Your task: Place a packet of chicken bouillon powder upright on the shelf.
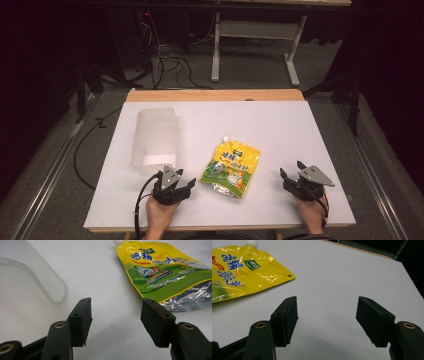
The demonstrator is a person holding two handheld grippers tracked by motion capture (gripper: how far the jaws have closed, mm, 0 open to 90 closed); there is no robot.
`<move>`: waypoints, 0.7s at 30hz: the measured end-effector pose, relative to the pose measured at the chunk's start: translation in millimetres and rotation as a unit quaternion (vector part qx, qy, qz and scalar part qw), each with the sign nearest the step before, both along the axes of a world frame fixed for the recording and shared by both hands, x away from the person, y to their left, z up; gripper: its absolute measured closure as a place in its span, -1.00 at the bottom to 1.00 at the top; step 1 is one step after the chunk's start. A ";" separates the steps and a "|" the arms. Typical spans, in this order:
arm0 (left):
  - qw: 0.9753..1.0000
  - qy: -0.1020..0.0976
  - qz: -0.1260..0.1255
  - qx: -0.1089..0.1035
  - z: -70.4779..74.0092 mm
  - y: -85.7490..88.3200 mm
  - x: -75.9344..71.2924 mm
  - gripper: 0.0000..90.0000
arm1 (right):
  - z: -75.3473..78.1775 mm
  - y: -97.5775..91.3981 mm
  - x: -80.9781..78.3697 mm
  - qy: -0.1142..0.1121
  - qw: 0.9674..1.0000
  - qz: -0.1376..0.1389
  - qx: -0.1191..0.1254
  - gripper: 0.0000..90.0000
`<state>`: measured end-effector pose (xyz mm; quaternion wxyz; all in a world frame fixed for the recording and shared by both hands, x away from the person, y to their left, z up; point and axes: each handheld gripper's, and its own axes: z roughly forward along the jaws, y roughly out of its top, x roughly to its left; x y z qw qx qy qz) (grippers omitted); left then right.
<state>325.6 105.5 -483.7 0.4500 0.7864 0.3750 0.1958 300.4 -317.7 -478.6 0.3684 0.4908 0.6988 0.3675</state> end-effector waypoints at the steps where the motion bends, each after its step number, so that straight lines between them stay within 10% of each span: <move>1: 1.000 0.000 0.001 0.000 0.0 0.0 0.1 -0.07 | -0.2 0.0 0.3 -0.001 1.000 0.001 -0.001 -0.24; 21: 1.000 0.004 0.000 0.004 -0.4 -1.2 0.9 -0.11 | -0.3 1.2 0.9 0.003 1.000 0.003 -0.009 -0.26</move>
